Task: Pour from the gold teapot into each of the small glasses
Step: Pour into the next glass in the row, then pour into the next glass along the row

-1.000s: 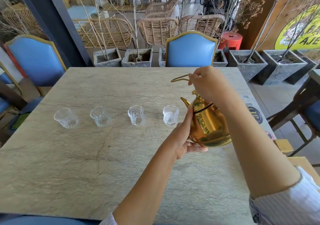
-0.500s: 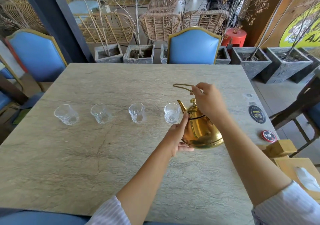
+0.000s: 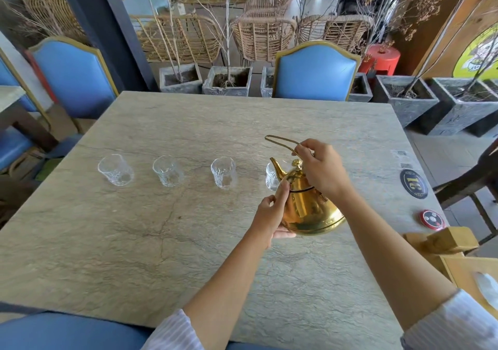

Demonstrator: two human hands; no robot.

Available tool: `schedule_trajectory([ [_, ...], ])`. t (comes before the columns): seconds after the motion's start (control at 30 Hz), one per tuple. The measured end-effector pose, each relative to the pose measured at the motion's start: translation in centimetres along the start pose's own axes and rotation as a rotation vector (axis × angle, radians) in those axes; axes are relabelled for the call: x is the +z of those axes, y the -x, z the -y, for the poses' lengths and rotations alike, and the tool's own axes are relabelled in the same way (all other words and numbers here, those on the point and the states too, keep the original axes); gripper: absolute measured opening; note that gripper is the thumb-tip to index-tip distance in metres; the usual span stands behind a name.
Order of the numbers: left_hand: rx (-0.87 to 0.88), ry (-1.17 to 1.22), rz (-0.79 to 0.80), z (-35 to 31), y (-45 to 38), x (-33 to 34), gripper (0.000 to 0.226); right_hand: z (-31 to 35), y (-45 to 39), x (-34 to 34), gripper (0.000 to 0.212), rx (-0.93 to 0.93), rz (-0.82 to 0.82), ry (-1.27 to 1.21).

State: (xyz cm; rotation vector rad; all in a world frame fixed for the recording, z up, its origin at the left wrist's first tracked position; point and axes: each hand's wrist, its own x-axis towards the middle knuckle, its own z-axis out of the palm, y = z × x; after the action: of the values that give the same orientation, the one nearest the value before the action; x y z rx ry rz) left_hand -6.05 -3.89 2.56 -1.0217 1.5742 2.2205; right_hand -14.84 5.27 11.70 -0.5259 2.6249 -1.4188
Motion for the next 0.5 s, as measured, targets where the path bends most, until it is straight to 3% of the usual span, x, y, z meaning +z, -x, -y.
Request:
schedule_trajectory([
  [0.4,0.023,0.076,-0.139,-1.3,0.5,-4.8,0.116,4.5,-2.2,4.5,0.033,-0.113,0.163,0.013],
  [0.5,0.021,0.083,-0.154,-1.8,0.8,-5.9,0.107,5.6,-2.9,5.9,0.036,-0.114,0.199,0.046],
])
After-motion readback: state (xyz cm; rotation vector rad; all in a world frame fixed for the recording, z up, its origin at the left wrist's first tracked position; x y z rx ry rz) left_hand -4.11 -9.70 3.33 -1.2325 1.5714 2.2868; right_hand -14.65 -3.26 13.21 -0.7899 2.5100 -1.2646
